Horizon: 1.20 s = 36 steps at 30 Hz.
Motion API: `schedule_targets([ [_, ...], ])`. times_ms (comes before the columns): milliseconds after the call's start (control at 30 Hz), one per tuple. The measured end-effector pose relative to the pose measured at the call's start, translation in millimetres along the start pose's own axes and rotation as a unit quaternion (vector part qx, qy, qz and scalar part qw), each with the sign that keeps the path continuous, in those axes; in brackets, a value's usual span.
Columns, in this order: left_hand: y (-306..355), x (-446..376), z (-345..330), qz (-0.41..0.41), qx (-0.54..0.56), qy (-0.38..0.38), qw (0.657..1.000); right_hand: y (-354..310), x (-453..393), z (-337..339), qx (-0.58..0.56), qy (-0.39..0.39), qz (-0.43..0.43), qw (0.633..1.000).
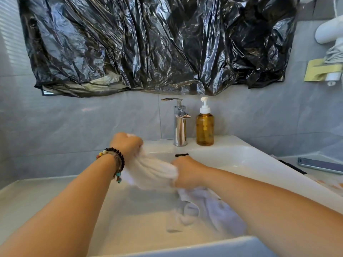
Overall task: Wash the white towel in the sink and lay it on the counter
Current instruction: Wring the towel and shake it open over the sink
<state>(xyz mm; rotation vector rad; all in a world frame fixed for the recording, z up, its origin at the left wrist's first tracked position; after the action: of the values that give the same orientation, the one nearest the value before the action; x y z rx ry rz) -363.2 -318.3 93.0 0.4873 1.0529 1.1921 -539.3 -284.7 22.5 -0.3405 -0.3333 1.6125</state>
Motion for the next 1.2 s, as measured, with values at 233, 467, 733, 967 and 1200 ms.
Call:
schedule_targets([
  [233, -3, 26, -53, -0.032, -0.289, -0.293, 0.911, 9, 7, 51, -0.119, 0.120, 0.042, 0.985],
  [467, 17, 59, -95, -0.024, 0.089, -0.417, 0.904, 19, 6, 66, -0.208, 0.132, 0.024, 0.969],
  [733, 40, 33, -65, -0.126, -0.061, -0.241, 0.960, 27, -6, 1, 0.081, -0.017, -0.033, 0.996],
  [967, 8, 10, -9, -0.074, -0.002, -0.126, 0.989, 43, -7, 33, -0.121, 0.049, -0.073, 0.989],
  [1200, 38, 40, -68, -0.123, 0.062, -0.295, 0.946, 16, 17, 87, -0.184, 0.233, -0.017, 0.955],
])
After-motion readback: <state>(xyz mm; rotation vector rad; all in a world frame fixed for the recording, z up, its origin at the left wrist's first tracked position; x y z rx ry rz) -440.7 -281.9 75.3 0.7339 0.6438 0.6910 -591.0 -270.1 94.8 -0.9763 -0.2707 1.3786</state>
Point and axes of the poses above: each hand's wrist, its own x-axis away from the middle knuckle, its own z-axis out of the back of the hand, y = z × x, the point moved 9 cm from there along -x, towards the middle knuckle, and after that the axes turned 13 degrees about -z, right-handed, at the moved point
